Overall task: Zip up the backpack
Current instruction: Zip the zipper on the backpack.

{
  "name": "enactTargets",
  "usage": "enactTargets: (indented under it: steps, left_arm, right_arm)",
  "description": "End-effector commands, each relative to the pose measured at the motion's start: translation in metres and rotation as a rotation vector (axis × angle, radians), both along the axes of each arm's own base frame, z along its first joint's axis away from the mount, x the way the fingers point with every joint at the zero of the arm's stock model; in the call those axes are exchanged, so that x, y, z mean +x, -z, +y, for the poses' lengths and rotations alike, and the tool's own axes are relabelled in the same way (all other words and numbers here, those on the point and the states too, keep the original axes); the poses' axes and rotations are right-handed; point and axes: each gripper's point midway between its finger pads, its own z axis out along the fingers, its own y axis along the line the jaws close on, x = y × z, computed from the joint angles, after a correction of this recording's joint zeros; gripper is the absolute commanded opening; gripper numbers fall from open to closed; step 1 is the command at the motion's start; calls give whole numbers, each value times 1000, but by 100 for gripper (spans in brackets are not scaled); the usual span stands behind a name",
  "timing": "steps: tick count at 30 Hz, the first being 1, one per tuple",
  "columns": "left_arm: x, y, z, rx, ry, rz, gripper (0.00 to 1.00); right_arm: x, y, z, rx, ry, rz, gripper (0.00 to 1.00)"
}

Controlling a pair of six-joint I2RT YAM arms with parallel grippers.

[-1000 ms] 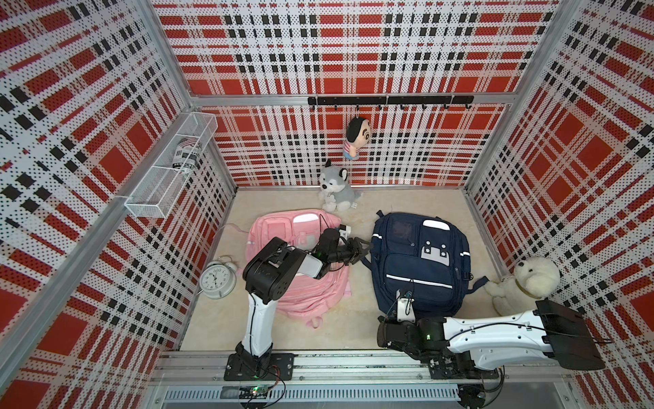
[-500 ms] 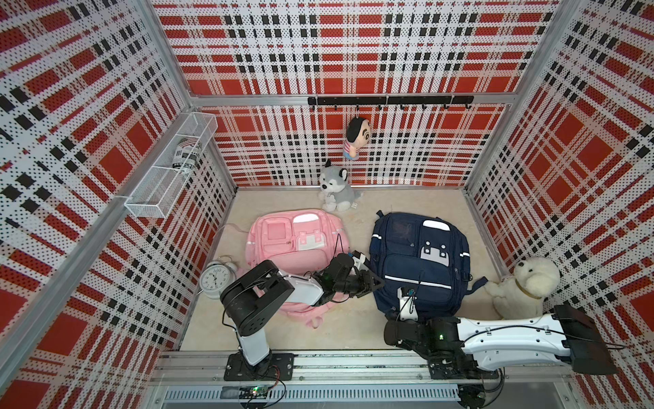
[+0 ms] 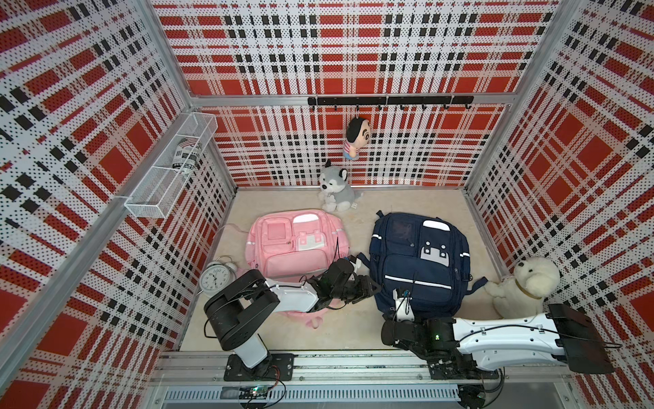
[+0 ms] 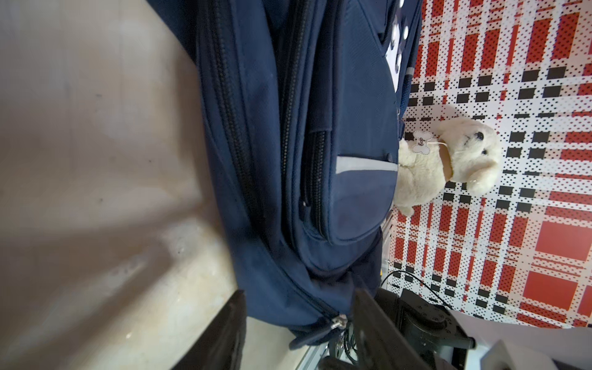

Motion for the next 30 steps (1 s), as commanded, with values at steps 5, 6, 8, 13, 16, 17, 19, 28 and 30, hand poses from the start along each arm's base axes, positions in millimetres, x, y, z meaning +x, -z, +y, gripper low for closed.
enactTargets:
  steps: [5,6,8,13,16,17,19,28,30]
  left_arm:
    - [12,13,-2,37,-6,-5,56]
    - [16,13,0,36,-12,-11,56]
    - [19,12,4,34,-12,-21,56]
    - [32,12,16,36,-27,-52,56]
    - [39,10,15,30,-13,-73,56]
    - [42,9,14,25,-8,-79,56]
    - [47,8,15,12,-8,-85,56]
    - [56,2,14,-38,17,-109,55]
    - [57,0,14,-43,21,-115,55]
  right_arm:
    - [-3,-15,1,20,88,50,31]
    - [-4,-16,2,7,114,58,37]
    - [-4,-15,5,-19,158,77,44]
    - [-1,-18,16,9,241,86,50]
    - [2,-19,21,23,290,77,53]
    - [2,-17,21,7,302,77,53]
    - [3,-13,17,-11,361,79,53]
    - [20,2,21,-36,476,75,52]
    - [25,4,20,-47,490,69,51]
